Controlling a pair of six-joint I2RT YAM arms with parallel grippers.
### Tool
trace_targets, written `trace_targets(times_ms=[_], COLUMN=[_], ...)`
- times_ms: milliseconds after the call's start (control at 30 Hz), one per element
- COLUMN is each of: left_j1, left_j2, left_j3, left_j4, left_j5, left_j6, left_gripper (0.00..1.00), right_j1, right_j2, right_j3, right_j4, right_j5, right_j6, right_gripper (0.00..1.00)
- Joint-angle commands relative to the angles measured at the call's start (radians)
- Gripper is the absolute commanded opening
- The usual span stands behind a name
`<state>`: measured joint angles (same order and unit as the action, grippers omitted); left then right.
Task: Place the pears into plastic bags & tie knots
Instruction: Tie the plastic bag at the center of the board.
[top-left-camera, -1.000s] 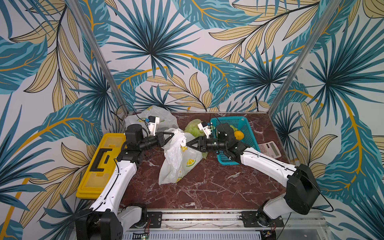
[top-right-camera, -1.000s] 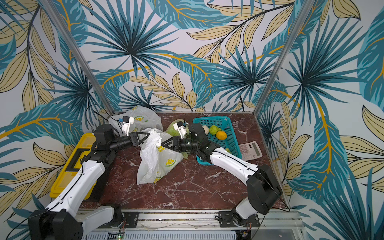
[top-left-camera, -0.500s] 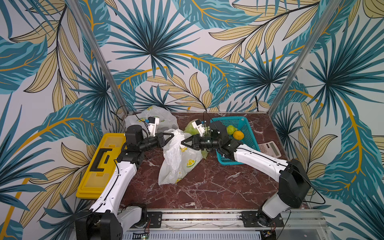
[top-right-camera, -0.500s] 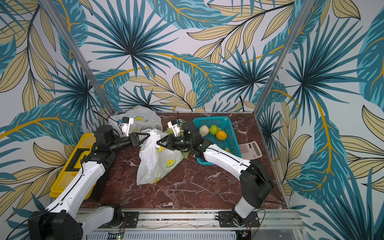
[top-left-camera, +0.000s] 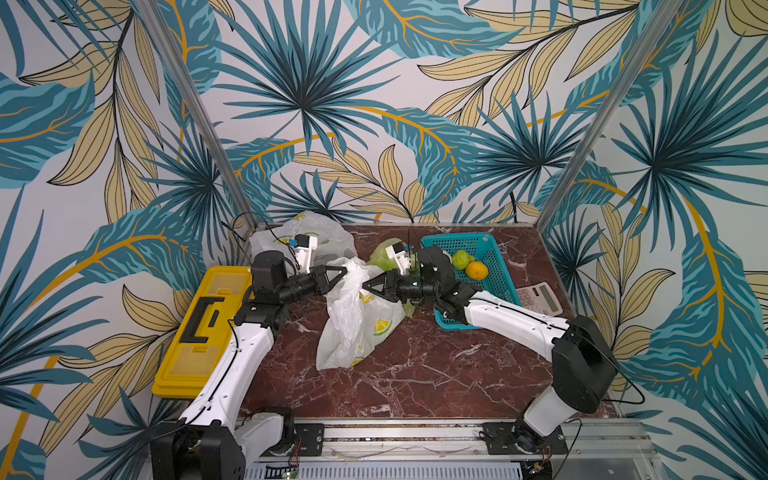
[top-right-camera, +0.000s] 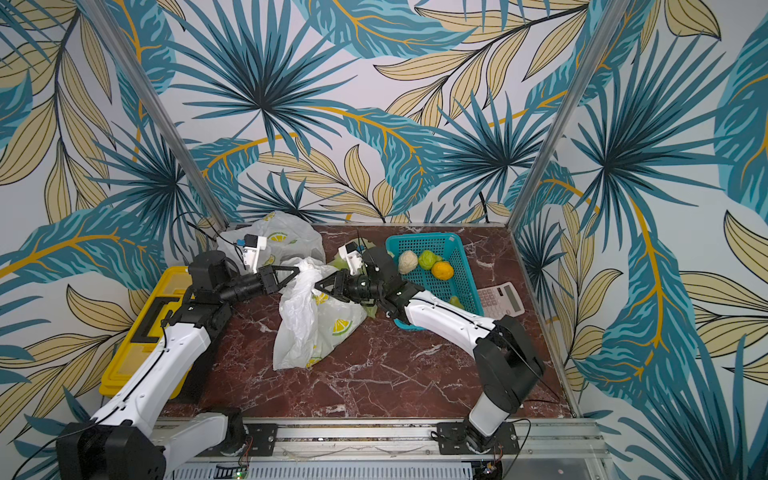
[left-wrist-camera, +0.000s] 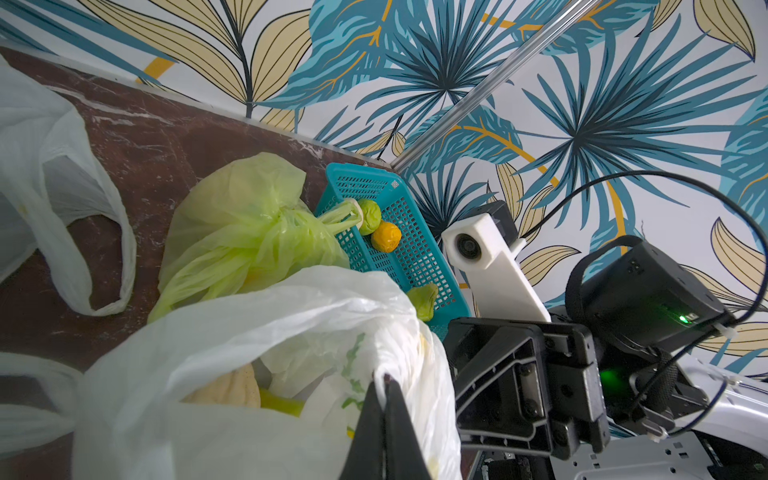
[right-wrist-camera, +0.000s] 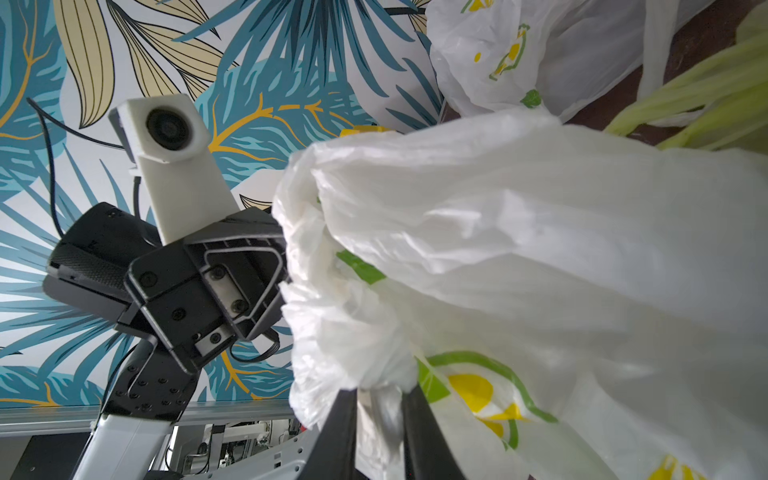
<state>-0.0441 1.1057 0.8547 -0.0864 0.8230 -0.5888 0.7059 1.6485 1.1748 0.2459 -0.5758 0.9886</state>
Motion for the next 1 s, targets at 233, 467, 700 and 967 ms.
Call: trace_targets(times_ms=[233, 467, 700, 967], left_j1=[0.01, 0.012, 0.081, 0.081], left_j2=[-0.043, -0.067, -0.125, -0.072], left_j3=[-0.02, -0.029, 0.025, 0.033], left_j4=[0.013, 0.011, -0.16, -0.164], left_j5=[-0.029, -0.045, -0.06, 0.029], left_j6=[-0.023, -0.02, 0.093, 0.076], left_gripper=[0.0, 0.0, 0.0, 0.0], right_j1=[0.007, 0.009, -0.009, -0.014], right_j2=[-0.016, -0.09, -0.089, -0.111], right_j3=[-0.06, 0.025, 0.11, 0.058], right_j4=[0.052, -0.421, -0.763, -0.52], right_j5=[0.042, 0.238, 0.375, 0.164], right_j6=[0.038, -0.264, -0.464, -0.308], right_gripper=[0.0, 0.0, 0.0, 0.0])
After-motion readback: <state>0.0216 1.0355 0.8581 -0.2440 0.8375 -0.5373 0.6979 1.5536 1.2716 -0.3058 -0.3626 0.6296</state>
